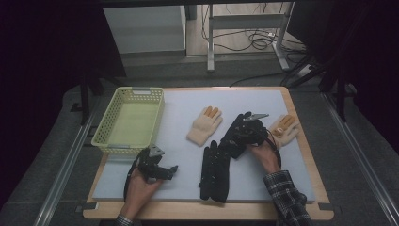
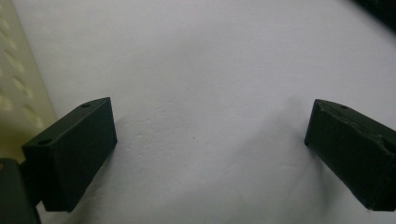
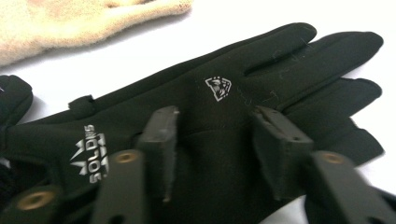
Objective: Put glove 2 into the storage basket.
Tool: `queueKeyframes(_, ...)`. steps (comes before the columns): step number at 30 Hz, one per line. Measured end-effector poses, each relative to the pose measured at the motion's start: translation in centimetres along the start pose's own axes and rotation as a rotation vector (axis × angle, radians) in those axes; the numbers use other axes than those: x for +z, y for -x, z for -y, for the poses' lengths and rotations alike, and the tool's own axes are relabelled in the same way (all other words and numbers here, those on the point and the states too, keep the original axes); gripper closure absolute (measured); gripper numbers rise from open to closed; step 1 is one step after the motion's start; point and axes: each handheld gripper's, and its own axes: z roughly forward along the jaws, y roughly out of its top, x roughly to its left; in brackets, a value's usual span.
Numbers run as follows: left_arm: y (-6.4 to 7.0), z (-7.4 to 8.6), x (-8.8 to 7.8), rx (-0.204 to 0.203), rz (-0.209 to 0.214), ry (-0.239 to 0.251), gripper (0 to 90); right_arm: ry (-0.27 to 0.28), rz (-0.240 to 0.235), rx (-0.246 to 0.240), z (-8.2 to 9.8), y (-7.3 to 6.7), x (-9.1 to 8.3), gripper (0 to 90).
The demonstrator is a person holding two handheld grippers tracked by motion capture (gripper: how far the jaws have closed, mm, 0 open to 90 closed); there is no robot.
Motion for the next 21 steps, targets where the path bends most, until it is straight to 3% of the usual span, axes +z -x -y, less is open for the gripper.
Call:
queueKeyframes(3, 0.0, 0.0, 0.0, 0.000, 0.000, 0.000, 2.1, -0.004, 0.002, -0.021, -0.2, -0.6, -0.1, 72.4)
queueKeyframes(6, 0.0, 0.0, 0.0, 0.000, 0.000, 0.000, 2.2, -0.001, -0.007, -0.033, -0.3, -0.7, -0.1, 77.7)
queueKeyframes(9, 0.0, 0.0, 0.0, 0.000, -0.001, -0.001, 2.2, 0.007, -0.033, -0.015, -0.4, -0.1, -0.2, 78.7)
queueKeyframes(13, 0.0, 0.0, 0.0, -0.002, 0.001, 0.001, 2.1, 0.019, -0.011, -0.026, -0.8, 0.7, -0.9, 78.7)
queueKeyframes(16, 0.0, 0.0, 0.0, 0.000, 0.001, 0.000, 2.1, 0.042, -0.006, -0.029, -1.4, 1.4, -2.2, 78.6)
queueKeyframes(21, 0.0, 0.0, 0.0, 0.000, 0.001, -0.001, 2.1, 0.097, -0.053, -0.035, -1.8, 1.6, -5.2, 78.5)
